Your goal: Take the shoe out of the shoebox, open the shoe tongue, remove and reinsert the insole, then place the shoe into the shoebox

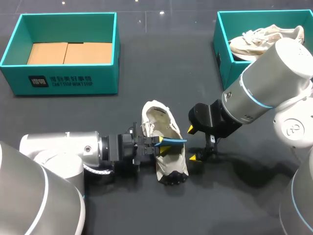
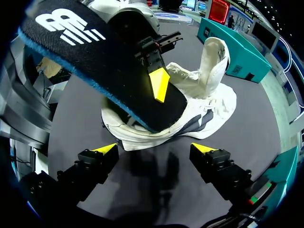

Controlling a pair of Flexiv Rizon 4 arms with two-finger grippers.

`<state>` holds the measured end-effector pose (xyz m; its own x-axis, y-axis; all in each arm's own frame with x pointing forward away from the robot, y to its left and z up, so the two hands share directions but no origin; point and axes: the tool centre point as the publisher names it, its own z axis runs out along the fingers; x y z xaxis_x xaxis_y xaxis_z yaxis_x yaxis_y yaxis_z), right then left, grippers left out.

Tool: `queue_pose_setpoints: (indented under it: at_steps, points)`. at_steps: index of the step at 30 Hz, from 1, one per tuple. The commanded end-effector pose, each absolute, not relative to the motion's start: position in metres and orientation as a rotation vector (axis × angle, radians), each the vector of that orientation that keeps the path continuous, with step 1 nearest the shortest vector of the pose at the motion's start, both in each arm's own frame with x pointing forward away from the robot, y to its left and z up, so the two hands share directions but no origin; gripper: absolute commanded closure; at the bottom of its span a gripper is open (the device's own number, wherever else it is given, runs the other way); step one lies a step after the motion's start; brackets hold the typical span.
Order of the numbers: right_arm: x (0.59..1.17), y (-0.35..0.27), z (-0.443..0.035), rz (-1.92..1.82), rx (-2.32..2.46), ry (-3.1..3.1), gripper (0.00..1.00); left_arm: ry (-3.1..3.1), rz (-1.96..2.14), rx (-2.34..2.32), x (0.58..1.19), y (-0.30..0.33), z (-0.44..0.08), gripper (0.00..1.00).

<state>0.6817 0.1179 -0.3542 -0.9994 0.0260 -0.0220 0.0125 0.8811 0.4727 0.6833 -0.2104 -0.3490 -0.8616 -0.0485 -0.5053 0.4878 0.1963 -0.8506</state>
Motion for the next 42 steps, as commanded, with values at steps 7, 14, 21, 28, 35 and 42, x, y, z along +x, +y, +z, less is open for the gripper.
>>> queue_pose_setpoints:
  at_steps: [7,14,21,28,35,42]
  points:
    - [0.681,0.118,-0.355,0.758,0.032,3.018,0.00,2.043,-1.726,0.425,0.677,-0.210,-0.340,0.94]
    - [0.681,0.118,-0.355,0.758,0.032,3.018,0.00,2.041,-1.732,0.443,0.675,-0.212,-0.338,0.82]
    - [0.681,0.118,-0.355,0.758,0.032,3.018,0.00,2.036,-1.733,0.452,0.672,-0.216,-0.334,0.79]
    - [0.681,0.118,-0.355,0.758,0.032,3.018,0.00,2.013,-1.728,0.476,0.668,-0.222,-0.325,0.77]
    - [0.681,0.118,-0.355,0.758,0.032,3.018,0.00,1.991,-1.717,0.502,0.664,-0.230,-0.317,0.76]
    - [0.681,0.118,-0.355,0.758,0.032,3.018,0.00,1.978,-1.694,0.515,0.661,-0.237,-0.313,0.80]
